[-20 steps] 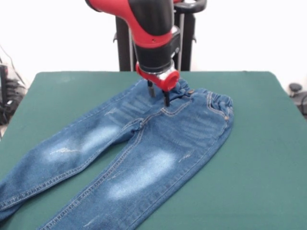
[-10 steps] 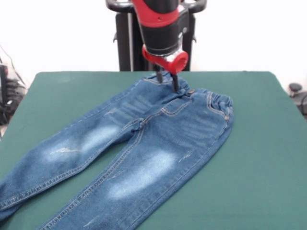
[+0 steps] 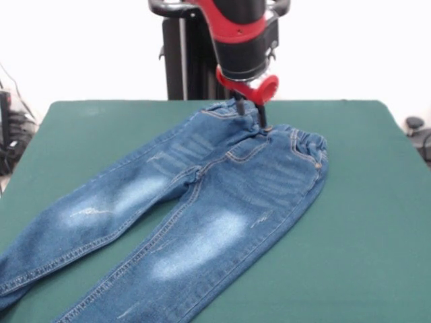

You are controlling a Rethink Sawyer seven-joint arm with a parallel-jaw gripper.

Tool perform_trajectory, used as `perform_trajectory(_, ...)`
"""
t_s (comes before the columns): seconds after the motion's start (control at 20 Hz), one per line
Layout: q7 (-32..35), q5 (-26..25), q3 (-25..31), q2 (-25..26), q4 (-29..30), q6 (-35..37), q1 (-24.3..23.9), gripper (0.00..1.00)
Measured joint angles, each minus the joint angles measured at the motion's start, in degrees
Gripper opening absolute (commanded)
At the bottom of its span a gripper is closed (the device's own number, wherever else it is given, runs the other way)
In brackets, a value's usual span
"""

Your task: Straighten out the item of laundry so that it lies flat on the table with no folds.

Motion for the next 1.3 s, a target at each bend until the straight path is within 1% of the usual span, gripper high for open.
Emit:
perform_trajectory(0.45,0.0,0.0,0.3,5.3,-0.2,-5.3,0.3,1.0)
perform_trajectory(0.7,0.0,0.1,0.3,10.3,-1.7,-7.4,0.5,1.0)
perform_trajectory(1.1,0.0,0.6,0.5,10.8,-3.1,-4.0,-0.4,1.0)
perform_trajectory(1.25,0.0,2.1,1.6,11.6,-3.6,-1.1,-2.7,1.0)
perform_trajectory(1.3,0.0,3.3,3.0,12.4,-4.0,1.6,-5.3,1.0)
